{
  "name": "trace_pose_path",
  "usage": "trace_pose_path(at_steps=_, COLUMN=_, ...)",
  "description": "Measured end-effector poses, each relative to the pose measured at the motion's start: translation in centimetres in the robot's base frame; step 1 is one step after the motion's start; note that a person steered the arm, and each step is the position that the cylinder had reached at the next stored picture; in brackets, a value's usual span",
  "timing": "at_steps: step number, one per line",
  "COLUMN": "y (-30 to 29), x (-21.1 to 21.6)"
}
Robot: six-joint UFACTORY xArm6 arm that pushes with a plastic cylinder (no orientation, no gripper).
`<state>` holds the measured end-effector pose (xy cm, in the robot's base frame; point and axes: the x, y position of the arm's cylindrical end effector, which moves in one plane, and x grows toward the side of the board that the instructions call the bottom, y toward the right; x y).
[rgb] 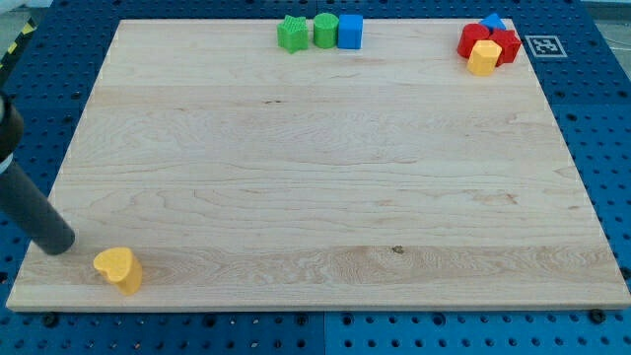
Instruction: Push the yellow heart diagonally towards up
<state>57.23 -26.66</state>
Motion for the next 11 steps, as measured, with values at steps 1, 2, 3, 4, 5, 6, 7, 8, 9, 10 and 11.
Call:
trace_pose_path(at_steps=1, y=0.0, x=3.0)
trace_pose_path(at_steps=2, y=0.3, x=4.5)
trace_pose_path(at_steps=3, y=3.8, x=4.6)
trace_pose_path(at_steps=4, y=6.7, x=4.6)
trace_pose_path(at_steps=5, y=8.8, x=4.6)
trace_pose_path(at_steps=6, y=9.5, x=4.6)
trace_pose_path(at_steps=7, y=7.1, x=4.6)
trace_pose_path(at_steps=8, y=5.7, x=4.4)
trace_pose_path(at_steps=9, y=7.0, x=2.4)
trace_pose_path(at_steps=10, y=7.3, x=2.3)
trace_pose_path(at_steps=11, y=9.3, x=2.0)
